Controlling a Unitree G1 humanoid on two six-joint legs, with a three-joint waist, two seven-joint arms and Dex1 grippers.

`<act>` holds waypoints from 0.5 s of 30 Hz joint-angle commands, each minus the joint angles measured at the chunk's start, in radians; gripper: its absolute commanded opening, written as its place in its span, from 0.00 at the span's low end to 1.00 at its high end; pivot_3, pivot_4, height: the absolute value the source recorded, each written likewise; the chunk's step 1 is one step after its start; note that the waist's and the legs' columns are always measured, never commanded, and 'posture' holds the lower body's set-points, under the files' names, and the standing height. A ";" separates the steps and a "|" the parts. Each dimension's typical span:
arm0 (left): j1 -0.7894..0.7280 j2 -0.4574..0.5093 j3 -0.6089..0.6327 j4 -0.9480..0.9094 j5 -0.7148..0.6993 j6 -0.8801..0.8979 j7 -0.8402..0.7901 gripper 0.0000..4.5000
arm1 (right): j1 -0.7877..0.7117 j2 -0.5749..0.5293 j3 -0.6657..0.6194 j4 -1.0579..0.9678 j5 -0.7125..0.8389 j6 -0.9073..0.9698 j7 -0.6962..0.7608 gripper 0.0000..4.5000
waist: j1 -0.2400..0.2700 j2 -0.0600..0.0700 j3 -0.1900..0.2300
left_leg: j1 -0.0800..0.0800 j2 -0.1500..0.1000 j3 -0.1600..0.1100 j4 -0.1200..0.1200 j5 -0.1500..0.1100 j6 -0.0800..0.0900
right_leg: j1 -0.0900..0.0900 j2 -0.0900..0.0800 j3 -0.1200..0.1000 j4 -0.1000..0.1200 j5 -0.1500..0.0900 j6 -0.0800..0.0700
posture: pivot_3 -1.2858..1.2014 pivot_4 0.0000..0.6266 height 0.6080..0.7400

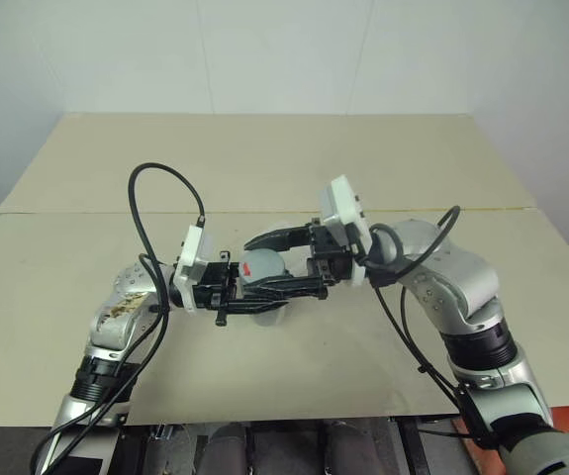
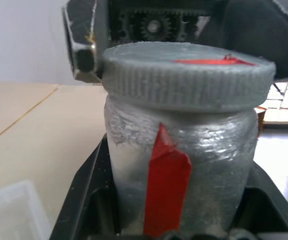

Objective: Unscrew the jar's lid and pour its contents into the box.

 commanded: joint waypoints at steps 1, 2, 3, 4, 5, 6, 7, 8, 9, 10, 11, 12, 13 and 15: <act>-0.009 0.030 0.077 -0.020 -0.051 -0.017 -0.004 0.43 | 0.001 -0.045 -0.006 0.042 0.010 -0.027 0.107 0.61 | 0.000 0.000 0.000 | 0.000 0.000 0.000 0.000 0.000 0.000 | 0.000 0.000 0.000 0.000 0.000 0.000 | 0.52 0.24 1.00; -0.010 0.031 0.076 -0.020 -0.051 -0.016 -0.004 0.43 | -0.005 -0.042 -0.004 0.054 0.008 -0.032 0.117 0.61 | 0.000 0.000 0.000 | 0.000 0.000 0.000 0.000 0.000 0.000 | 0.000 0.000 0.000 0.000 0.000 0.000 | 0.52 0.24 1.00; -0.010 0.031 0.075 -0.020 -0.052 -0.016 -0.005 0.43 | -0.012 -0.039 -0.003 0.069 0.010 -0.039 0.131 0.61 | 0.000 0.000 0.000 | 0.000 0.000 0.000 0.000 0.000 0.000 | 0.000 0.000 0.000 0.000 0.000 0.000 | 0.52 0.24 1.00; -0.010 0.032 0.075 -0.020 -0.052 -0.016 -0.006 0.43 | -0.020 -0.034 0.000 0.085 0.007 -0.050 0.146 0.61 | 0.000 0.000 0.000 | 0.000 0.000 0.000 0.000 0.000 0.000 | 0.000 0.000 0.000 0.000 0.000 0.000 | 0.52 0.24 1.00; -0.010 0.032 0.074 -0.020 -0.053 -0.015 -0.007 0.43 | -0.028 -0.030 0.004 0.101 0.004 -0.059 0.157 0.61 | 0.000 0.000 0.000 | 0.000 0.000 0.000 0.000 0.000 0.000 | 0.000 0.000 0.000 0.000 0.000 0.000 | 0.52 0.24 1.00; -0.010 0.033 0.074 -0.019 -0.053 -0.015 -0.007 0.43 | -0.036 -0.025 0.008 0.116 0.002 -0.067 0.168 0.61 | 0.000 0.000 0.000 | 0.000 0.000 0.000 0.000 0.000 0.000 | 0.000 0.000 0.000 0.000 0.000 0.000 | 0.52 0.24 1.00; -0.010 0.033 0.074 -0.020 -0.053 -0.015 -0.007 0.43 | -0.044 -0.021 0.013 0.131 0.001 -0.075 0.180 0.61 | 0.000 0.000 0.000 | 0.000 0.000 0.000 0.000 0.000 0.000 | -0.001 0.000 0.000 0.000 0.000 0.000 | 0.52 0.24 1.00; -0.009 0.034 0.074 -0.021 -0.054 -0.014 -0.008 0.43 | -0.050 -0.019 0.016 0.143 0.000 -0.082 0.190 0.61 | 0.000 0.000 0.000 | 0.000 0.000 0.000 0.000 0.000 0.000 | 0.000 0.000 0.000 0.000 0.000 0.000 | 0.52 0.24 1.00; -0.009 0.034 0.073 -0.021 -0.054 -0.013 -0.008 0.43 | -0.055 -0.016 0.018 0.154 0.001 -0.089 0.204 0.61 | 0.000 0.000 0.000 | 0.000 0.000 0.000 0.000 0.000 0.000 | 0.000 0.000 0.000 0.000 0.000 0.000 | 0.52 0.24 1.00; -0.009 0.035 0.073 -0.022 -0.055 -0.013 -0.007 0.43 | -0.061 -0.014 0.023 0.167 0.004 -0.096 0.222 0.61 | 0.000 0.000 0.000 | 0.000 0.000 0.000 0.000 0.000 0.000 | 0.000 0.000 0.000 0.000 0.000 0.000 | 0.52 0.24 1.00; -0.009 0.036 0.072 -0.022 -0.055 -0.011 -0.007 0.43 | -0.066 -0.012 0.026 0.179 0.006 -0.102 0.237 0.61 | 0.000 0.000 0.000 | 0.000 0.000 0.000 0.000 0.000 0.000 | 0.000 0.000 0.000 0.001 0.000 0.000 | 0.52 0.24 1.00; -0.008 0.037 0.072 -0.023 -0.055 -0.011 -0.007 0.43 | -0.072 -0.009 0.032 0.191 0.002 -0.113 0.250 0.61 | 0.000 0.000 0.000 | 0.000 0.000 0.000 0.000 0.000 0.000 | 0.000 0.000 0.000 0.001 0.000 0.000 | 0.52 0.24 1.00; -0.007 0.037 0.071 -0.024 -0.055 -0.011 -0.007 0.43 | -0.075 -0.007 0.035 0.201 -0.001 -0.121 0.258 0.61 | 0.000 0.000 0.000 | 0.000 0.000 0.000 0.000 0.000 0.000 | 0.000 0.000 0.000 0.001 0.000 0.000 | 0.52 0.24 1.00; -0.007 0.039 0.071 -0.025 -0.055 -0.010 -0.005 0.43 | -0.083 0.003 0.037 0.217 -0.009 -0.134 0.258 0.61 | 0.000 0.000 0.000 | 0.000 0.000 0.000 0.000 0.000 0.000 | 0.000 0.000 0.000 0.001 0.000 0.000 | 0.52 0.24 1.00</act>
